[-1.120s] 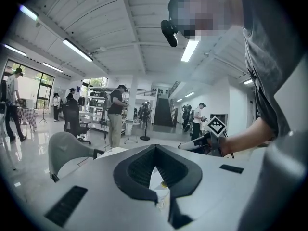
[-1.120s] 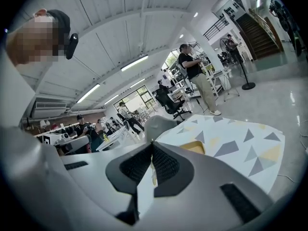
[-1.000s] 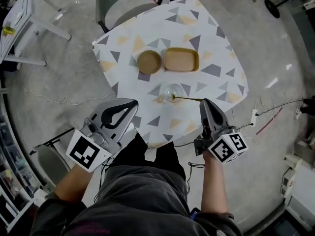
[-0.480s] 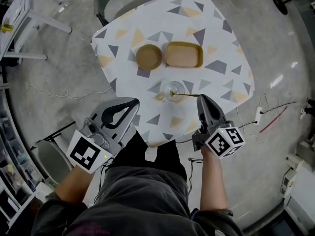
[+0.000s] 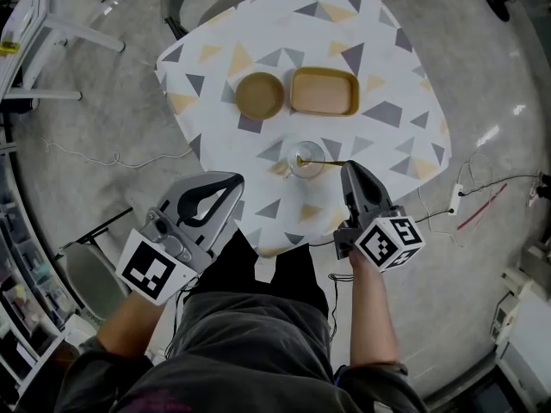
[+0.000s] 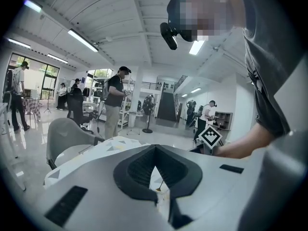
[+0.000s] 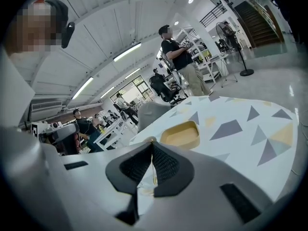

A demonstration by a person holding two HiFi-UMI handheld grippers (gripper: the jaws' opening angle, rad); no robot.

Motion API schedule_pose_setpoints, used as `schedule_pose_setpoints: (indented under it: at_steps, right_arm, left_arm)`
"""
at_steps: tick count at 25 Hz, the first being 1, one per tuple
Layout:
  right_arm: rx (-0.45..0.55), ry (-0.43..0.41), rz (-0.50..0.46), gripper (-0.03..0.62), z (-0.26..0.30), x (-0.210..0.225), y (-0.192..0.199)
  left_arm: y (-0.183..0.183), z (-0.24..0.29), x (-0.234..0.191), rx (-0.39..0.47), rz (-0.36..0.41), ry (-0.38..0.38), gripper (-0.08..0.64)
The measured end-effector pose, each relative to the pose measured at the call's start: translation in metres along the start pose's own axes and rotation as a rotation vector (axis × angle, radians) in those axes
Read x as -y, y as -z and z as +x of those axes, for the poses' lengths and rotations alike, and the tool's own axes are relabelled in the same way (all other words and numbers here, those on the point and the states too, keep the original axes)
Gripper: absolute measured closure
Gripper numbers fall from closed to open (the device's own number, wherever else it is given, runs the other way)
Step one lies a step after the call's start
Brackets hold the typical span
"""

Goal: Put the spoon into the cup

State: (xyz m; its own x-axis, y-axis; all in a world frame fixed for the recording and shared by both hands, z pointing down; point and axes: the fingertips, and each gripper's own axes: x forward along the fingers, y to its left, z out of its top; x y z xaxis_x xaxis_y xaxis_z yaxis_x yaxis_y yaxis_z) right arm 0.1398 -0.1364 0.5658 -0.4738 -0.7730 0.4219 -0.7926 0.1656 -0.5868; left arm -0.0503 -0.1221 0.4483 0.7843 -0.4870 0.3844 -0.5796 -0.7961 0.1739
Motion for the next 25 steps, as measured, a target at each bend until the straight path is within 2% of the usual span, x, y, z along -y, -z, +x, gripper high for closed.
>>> schedule_pose_setpoints:
  at_steps: [11, 25]
  right_arm:
    - [-0.039, 0.016, 0.017, 0.569, 0.017, 0.013, 0.019]
    - [-0.078, 0.038, 0.019, 0.569, 0.028, 0.018, 0.022]
  left_arm:
    - [0.007, 0.008, -0.005, -0.018, -0.011, 0.005, 0.545]
    - [0.005, 0.014, -0.011, -0.032, -0.038, 0.011, 0.545]
